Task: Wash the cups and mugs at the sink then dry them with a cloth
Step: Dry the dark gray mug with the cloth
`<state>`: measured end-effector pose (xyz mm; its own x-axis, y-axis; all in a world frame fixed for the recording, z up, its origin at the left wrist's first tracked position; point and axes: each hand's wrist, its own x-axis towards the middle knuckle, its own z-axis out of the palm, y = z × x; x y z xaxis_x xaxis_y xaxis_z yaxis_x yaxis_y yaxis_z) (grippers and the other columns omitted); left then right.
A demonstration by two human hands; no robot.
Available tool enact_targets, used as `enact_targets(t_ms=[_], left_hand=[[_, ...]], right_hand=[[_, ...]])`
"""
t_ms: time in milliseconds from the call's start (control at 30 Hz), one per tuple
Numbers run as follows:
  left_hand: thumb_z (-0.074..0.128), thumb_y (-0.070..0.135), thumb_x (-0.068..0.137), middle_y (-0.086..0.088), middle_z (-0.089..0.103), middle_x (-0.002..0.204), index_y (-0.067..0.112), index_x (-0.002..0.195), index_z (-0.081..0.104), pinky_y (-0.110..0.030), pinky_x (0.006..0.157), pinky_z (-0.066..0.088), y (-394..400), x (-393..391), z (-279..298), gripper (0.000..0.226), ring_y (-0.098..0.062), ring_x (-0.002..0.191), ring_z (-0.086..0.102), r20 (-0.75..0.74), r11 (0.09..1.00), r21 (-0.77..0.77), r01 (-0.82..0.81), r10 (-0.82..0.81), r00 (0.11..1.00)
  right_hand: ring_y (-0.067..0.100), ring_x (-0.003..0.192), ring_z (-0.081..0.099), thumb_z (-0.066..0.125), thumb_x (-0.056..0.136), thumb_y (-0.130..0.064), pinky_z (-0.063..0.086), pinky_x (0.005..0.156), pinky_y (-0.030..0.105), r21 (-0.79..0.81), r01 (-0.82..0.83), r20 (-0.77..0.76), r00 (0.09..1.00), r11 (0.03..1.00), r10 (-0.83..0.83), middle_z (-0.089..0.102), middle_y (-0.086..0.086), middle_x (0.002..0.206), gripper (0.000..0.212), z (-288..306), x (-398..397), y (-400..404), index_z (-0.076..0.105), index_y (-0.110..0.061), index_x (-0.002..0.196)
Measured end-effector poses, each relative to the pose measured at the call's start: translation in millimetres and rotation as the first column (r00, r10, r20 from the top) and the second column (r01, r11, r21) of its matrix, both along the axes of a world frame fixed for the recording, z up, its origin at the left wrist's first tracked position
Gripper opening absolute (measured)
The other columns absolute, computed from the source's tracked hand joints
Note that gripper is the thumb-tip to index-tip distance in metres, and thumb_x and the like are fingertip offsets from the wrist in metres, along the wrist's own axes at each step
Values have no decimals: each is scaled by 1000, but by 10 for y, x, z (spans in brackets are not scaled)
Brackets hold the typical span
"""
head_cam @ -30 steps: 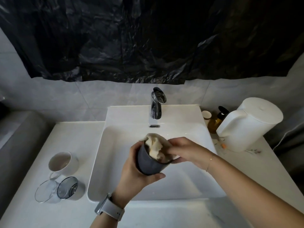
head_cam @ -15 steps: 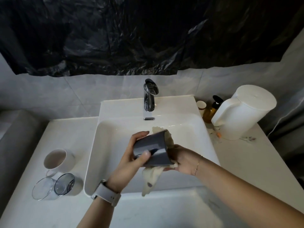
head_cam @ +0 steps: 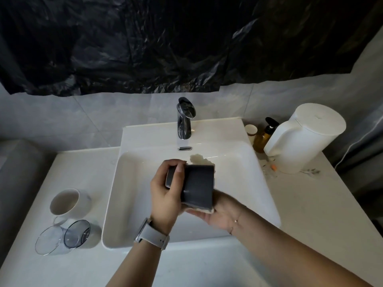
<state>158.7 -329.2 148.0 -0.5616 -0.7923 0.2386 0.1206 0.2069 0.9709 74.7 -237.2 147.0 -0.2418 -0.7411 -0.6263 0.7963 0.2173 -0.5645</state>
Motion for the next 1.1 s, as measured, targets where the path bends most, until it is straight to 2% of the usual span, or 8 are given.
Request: enact_targets(t_ms=[200, 300, 333, 400, 467, 600, 867, 1100], left_hand=[[50, 40, 92, 0, 65, 99, 15, 103, 60, -28, 83, 50, -115, 2, -139, 29, -20, 96, 62, 139, 963, -104, 249, -234, 962], [55, 44, 88, -4, 65, 111, 14, 109, 59, -30, 94, 47, -148, 65, -166, 37, -21, 109, 59, 169, 924, 138, 357, -377, 911], [58, 47, 86, -5, 65, 114, 15, 111, 59, -33, 95, 47, -154, 83, -156, 40, -22, 113, 59, 182, 906, 251, 341, -390, 903], [59, 57, 85, 0, 67, 114, 23, 113, 60, -35, 87, 52, -150, 91, -93, 44, -19, 109, 62, 227, 846, 452, 282, -415, 881], [52, 68, 84, 0, 68, 106, 28, 114, 62, -33, 74, 55, -142, 69, -11, 51, -14, 90, 65, 245, 764, 595, 250, -469, 849], [43, 78, 83, -8, 71, 116, 24, 120, 67, -49, 93, 54, -165, 31, 55, 69, -25, 109, 67, 250, 621, 748, 234, -591, 767], [54, 30, 95, -22, 70, 106, 5, 113, 67, -49, 85, 58, -55, 161, 26, 34, -33, 92, 71, 247, 539, 842, 16, -411, 877], [40, 10, 98, -19, 70, 98, -1, 101, 70, -41, 84, 58, 36, 145, 88, 32, -29, 94, 67, 112, 605, 773, 191, -426, 898]], right_hand=[[24, 66, 72, 49, 95, -8, 59, 58, 33, 172, 61, 159, 983, 983, -88, 72, 14, 80, 22, -20, -32, 123, 70, -1, 90], [25, 74, 66, 42, 97, -3, 56, 55, 36, 261, 123, -227, 972, 957, -63, 68, 16, 90, 23, -73, -125, 124, 61, 1, 108], [25, 75, 63, 44, 93, 1, 53, 56, 35, 277, 160, -460, 888, 947, -15, 65, 16, 84, 21, -90, -180, 142, 64, 1, 97], [20, 71, 58, 51, 79, 3, 41, 55, 29, 341, 79, -882, 372, 937, 289, 59, 6, 63, 24, -44, -292, 177, 58, -11, 62], [25, 70, 61, 55, 72, -1, 36, 56, 29, 395, -32, -917, -79, 918, 391, 64, 4, 65, 17, 100, -324, 186, 62, -15, 67], [34, 81, 63, 51, 78, -8, 48, 67, 36, 510, -109, -787, -460, 853, 412, 70, 9, 89, 32, 149, -319, 74, 63, -12, 107], [31, 91, 63, 45, 82, -8, 42, 67, 33, 547, -37, -713, -543, 836, 443, 66, 7, 105, 44, 114, -343, -2, 49, -11, 126], [32, 80, 62, 50, 74, -5, 47, 65, 34, 471, -7, -784, -462, 882, 415, 69, 8, 89, 41, -10, -450, -34, 59, -12, 114]])
